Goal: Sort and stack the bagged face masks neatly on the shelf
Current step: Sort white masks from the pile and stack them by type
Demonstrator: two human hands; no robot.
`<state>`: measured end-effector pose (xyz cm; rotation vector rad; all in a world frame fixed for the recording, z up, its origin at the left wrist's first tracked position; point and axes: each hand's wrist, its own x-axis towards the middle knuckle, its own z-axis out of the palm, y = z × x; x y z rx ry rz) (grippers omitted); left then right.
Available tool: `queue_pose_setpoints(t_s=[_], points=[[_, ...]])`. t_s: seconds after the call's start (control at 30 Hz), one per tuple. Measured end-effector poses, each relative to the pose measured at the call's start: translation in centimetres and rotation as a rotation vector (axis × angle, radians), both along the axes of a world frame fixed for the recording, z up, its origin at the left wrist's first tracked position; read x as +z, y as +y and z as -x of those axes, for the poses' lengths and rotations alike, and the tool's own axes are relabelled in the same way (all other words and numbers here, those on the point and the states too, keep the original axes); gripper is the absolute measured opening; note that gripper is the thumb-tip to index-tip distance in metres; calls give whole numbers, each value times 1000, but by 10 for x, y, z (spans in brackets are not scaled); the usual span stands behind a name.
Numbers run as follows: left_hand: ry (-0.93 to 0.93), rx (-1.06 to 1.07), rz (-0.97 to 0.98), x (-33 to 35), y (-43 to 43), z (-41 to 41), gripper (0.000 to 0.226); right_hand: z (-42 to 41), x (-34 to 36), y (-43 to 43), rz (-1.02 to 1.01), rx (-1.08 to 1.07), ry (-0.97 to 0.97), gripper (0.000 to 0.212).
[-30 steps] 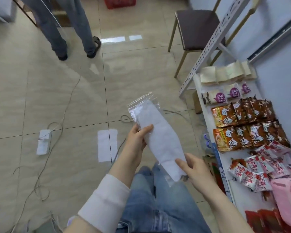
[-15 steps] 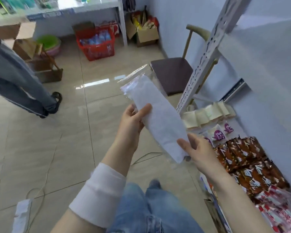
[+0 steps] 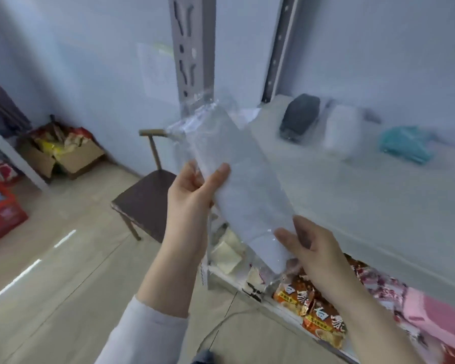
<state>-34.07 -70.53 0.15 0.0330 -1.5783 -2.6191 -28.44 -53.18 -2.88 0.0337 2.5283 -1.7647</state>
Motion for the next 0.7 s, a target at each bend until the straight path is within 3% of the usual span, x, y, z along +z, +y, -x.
queue_pose_setpoints(t_s=[0.13,0.2,0.3,0.4,0.5,0.6,0.7], points=[[35,-239,71,9,34,47,7,6,11,13,-29,-210,-9,93],[31,-332,87,5,58,65,9,5,11,26,18,-307,-47,77],[32,-457,164,-5,94,81,40,6,12,45,101,-450,-87,31],[48,-616,234,-11,128,85,32,17,11,65,151,-563,-100,21],[42,-565,321,-18,155,102,16,35,12,86,125,-585,-118,15],[43,-545,433,-11,175,132,16,58,19,104,90,-514,-147,22],[63,-528,515,5,192,166,18,94,31,129,104,-601,-55,28]])
